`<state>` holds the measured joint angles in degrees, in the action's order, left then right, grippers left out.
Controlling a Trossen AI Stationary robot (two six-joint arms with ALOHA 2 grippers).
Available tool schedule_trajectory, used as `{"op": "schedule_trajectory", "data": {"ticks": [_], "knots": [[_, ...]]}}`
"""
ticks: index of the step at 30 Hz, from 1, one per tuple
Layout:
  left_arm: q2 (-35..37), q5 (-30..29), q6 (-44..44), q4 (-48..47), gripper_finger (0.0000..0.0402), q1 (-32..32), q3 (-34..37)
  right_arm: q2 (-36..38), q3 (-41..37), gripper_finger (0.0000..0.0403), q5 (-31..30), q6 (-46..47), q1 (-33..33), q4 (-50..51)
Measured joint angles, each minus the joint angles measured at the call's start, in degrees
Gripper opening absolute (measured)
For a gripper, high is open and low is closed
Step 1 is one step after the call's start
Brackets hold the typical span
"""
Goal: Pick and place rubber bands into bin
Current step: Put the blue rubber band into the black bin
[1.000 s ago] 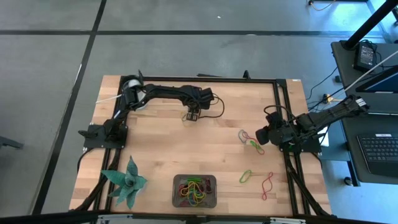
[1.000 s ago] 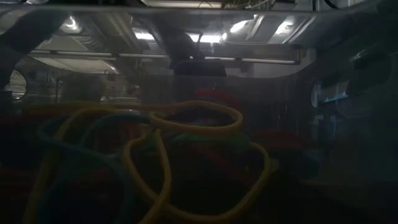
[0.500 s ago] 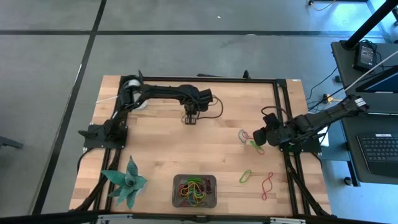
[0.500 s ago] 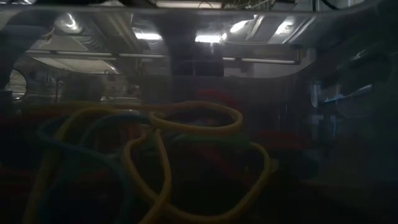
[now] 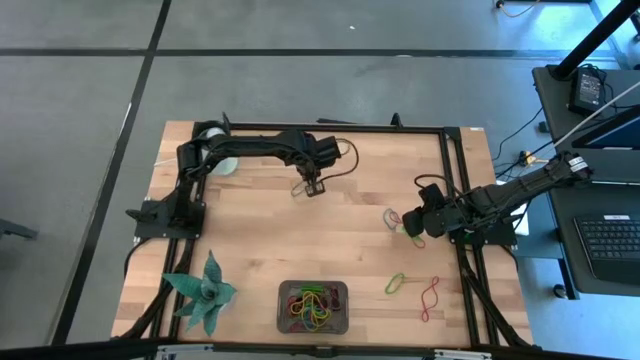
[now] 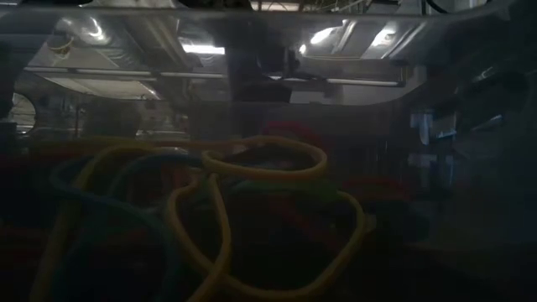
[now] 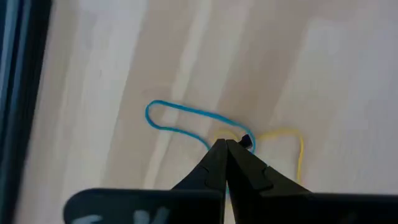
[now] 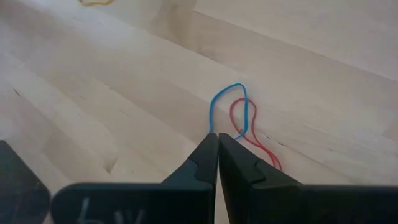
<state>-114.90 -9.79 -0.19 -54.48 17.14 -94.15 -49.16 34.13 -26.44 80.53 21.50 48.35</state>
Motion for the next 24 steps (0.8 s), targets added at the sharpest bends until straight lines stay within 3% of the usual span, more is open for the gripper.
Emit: {"op": "schedule_trajectory", "data": {"ticks": [5,12,18,24], "knots": [[-0.21,-0.68,-14.03,0.96,0.0021,2.53,0.00,0.02,0.00,0.0018,-0.10,-0.17,0.01,-0.25],[-0.21,2.01,-32.21,3.05,0.0103,7.90,0.00,0.02,0.00,0.0018,-1.50,-0.22,0.00,-0.38],[-0.21,1.49,-33.69,8.94,0.0152,8.98,0.00,0.02,0.00,0.0018,-1.55,-0.22,0.01,-0.36],[-1.33,0.24,-33.78,14.41,0.0153,7.17,0.15,0.02,0.00,0.0018,-1.57,-0.22,0.02,-0.32]]}}
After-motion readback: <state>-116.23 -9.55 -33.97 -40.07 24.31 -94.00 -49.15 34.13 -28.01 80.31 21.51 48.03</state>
